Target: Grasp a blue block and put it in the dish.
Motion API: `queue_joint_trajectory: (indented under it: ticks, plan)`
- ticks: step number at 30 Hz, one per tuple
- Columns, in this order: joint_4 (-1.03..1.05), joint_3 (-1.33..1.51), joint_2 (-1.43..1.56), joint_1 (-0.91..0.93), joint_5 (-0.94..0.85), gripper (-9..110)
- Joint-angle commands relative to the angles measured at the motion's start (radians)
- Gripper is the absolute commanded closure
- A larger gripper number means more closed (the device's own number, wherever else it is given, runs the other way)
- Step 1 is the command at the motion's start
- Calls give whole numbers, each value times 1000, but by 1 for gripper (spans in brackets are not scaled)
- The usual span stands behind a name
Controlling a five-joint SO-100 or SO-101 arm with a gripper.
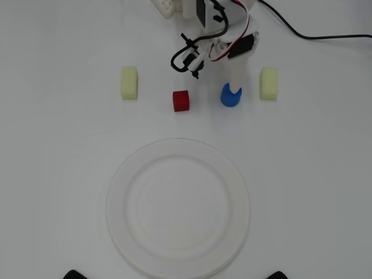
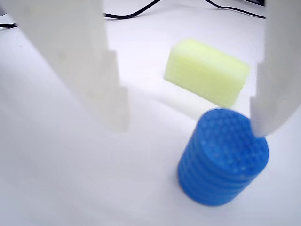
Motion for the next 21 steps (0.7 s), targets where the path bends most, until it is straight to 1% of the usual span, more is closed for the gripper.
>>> queue_joint_trajectory:
  ticks: [1,12,21]
  plan:
    - [-26,-55,-32,-8,0,81]
    - [-35,-181,-198,6,-14,80]
    - [-46,-199,-267,-11,-6,81]
